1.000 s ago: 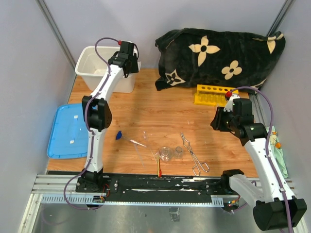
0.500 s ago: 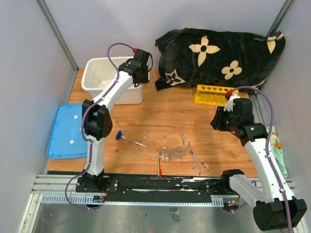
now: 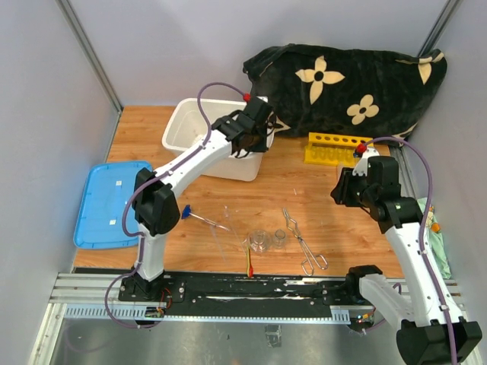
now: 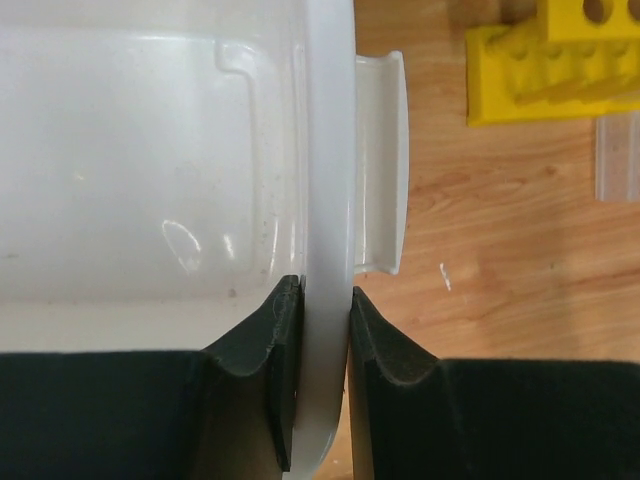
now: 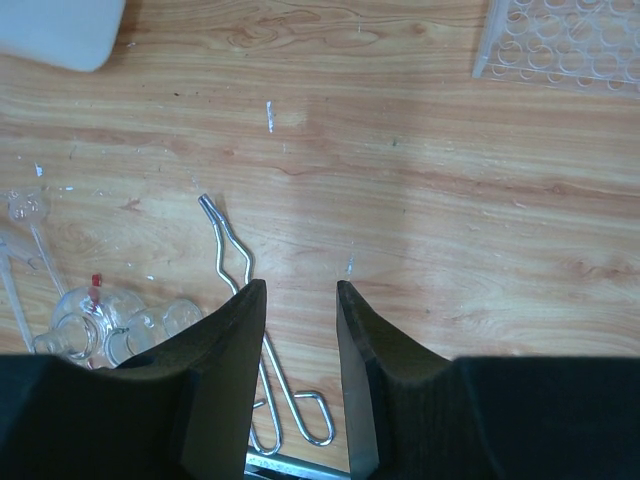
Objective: Organize the chemistry lab equipment
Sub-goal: Move the storage box to the center of the board.
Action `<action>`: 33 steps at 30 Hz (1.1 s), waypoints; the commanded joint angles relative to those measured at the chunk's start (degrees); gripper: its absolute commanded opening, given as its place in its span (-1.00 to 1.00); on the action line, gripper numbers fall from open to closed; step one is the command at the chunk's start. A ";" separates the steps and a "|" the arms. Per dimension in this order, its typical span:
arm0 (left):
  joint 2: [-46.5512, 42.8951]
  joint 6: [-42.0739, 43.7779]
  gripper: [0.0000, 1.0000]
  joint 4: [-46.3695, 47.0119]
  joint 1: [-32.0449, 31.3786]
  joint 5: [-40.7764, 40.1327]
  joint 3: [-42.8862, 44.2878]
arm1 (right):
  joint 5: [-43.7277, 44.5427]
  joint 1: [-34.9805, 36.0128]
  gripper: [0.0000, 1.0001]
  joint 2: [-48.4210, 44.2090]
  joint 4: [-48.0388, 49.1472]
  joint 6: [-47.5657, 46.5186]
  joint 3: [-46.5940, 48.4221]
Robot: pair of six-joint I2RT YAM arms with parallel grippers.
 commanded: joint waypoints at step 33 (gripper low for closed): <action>-20.87 -7.95 0.52 1.02 1.39 -23.42 -8.95 | -1.99 2.35 -0.28 -0.61 -1.15 0.57 -0.73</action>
